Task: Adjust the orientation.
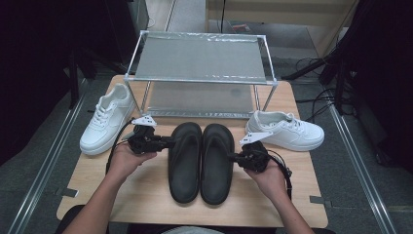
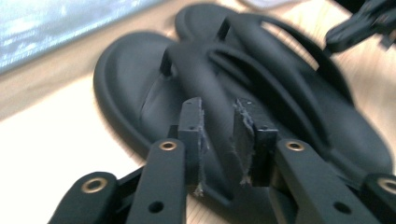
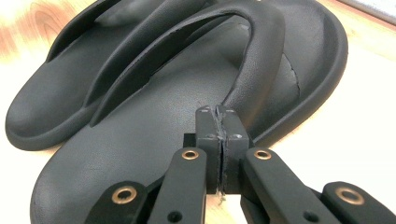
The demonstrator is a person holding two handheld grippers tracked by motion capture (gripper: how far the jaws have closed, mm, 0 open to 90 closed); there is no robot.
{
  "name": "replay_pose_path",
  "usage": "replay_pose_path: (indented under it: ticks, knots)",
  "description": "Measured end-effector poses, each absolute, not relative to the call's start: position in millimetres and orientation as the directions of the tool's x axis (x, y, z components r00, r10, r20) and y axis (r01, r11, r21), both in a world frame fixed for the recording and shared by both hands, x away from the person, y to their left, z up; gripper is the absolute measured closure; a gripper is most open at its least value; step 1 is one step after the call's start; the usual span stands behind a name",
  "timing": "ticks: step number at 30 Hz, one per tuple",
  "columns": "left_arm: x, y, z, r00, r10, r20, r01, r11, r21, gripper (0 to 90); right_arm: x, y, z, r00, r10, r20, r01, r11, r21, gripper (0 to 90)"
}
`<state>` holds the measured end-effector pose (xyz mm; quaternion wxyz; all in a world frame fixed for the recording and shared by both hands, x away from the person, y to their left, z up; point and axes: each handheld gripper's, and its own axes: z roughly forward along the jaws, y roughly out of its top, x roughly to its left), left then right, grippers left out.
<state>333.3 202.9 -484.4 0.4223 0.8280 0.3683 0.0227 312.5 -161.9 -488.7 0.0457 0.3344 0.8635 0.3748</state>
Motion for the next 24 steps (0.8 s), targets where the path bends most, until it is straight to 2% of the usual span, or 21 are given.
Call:
replay_pose_path:
  ticks: [7,12,24]
  knots:
    - [336,204,-504,0.724,0.643,-0.251,0.621,-0.447,0.644,77.0,316,-158,-488,-0.776,0.611,0.160,0.537,0.506,0.675,89.9]
    - [333,197,-508,0.744,0.624,-0.239,0.607,-0.482,0.632,77.1,318,-157,-488,-0.778,0.608,0.159,0.534,0.506,0.677,89.7]
    - [329,188,-509,0.739,0.620,-0.263,0.623,-0.482,0.616,82.0,320,-158,-489,-0.766,0.621,0.164,0.543,0.490,0.682,90.0]
